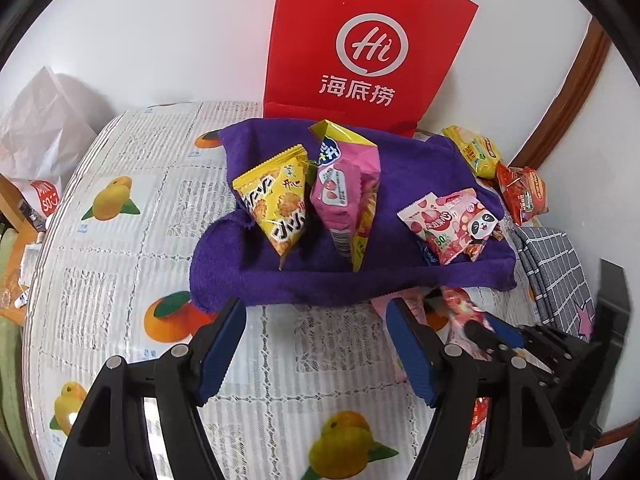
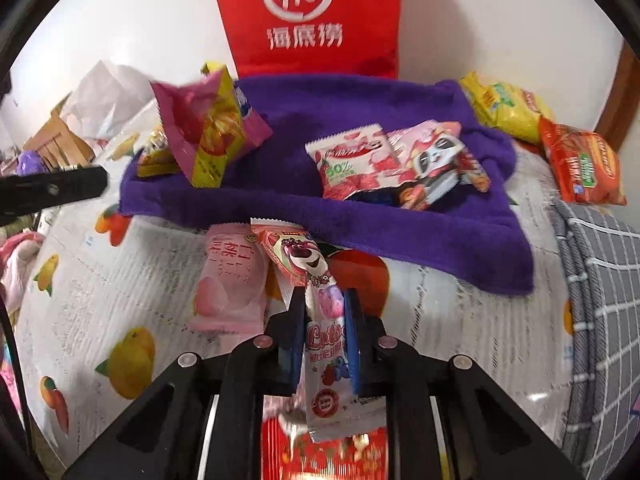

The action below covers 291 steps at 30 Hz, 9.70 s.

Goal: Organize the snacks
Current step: 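Grasp the pink-white strawberry candy stick with the right gripper while the left lowers toward the pink peach candy, then close the left gripper on the pink peach candy and lift it, then carry the peach candy with the left gripper while the right carries the candy stick onto the towel, then open both grippers to drop the peach candy and candy stick on the towel, then grasp the red candy packet with the right gripper while the left grasps the pale pink candy packet, then carry the pale pink packet with the left gripper while the right carries the red packet onto the towel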

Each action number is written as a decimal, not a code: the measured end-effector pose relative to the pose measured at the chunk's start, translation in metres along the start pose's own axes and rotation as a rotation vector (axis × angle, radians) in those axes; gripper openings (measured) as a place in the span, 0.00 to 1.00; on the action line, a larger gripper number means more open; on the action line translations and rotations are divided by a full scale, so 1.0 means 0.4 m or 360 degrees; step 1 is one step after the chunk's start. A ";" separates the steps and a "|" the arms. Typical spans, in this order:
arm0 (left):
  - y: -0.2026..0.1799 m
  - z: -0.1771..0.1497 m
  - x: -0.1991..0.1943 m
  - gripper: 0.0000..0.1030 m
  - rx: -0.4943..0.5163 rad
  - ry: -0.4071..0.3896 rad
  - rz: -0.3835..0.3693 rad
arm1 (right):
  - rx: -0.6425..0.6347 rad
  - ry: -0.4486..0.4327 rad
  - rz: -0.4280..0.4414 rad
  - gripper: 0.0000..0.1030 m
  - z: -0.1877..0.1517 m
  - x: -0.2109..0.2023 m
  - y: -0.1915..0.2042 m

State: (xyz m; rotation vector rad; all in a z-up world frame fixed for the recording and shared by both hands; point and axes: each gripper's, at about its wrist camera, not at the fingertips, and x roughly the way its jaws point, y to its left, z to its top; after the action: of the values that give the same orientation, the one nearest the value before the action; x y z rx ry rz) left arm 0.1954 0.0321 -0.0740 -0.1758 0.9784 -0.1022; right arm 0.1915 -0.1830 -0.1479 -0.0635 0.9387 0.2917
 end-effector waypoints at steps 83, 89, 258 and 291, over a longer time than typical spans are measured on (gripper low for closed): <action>-0.093 0.017 -0.076 0.37 0.0203 -0.0073 0.0110 | 0.0312 -0.0321 -0.0016 0.18 0.017 -0.298 -0.080; -0.077 0.051 -0.098 0.37 0.0185 -0.0110 0.0084 | 0.0295 -0.0341 -0.0009 0.18 0.066 -0.302 -0.064; -0.360 -0.189 0.186 0.64 0.0500 0.0259 -0.0102 | 0.0225 -0.0129 -0.0157 0.19 -0.229 -0.165 -0.223; -0.270 -0.190 0.014 0.31 0.0469 0.0052 -0.0030 | 0.0276 -0.0242 -0.0181 0.19 -0.204 -0.287 -0.127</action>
State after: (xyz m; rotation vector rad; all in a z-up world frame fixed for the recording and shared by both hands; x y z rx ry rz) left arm 0.1345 -0.0827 -0.0991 0.0876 0.9828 -0.2655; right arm 0.0777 -0.2716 -0.1076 0.0637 0.8026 0.1074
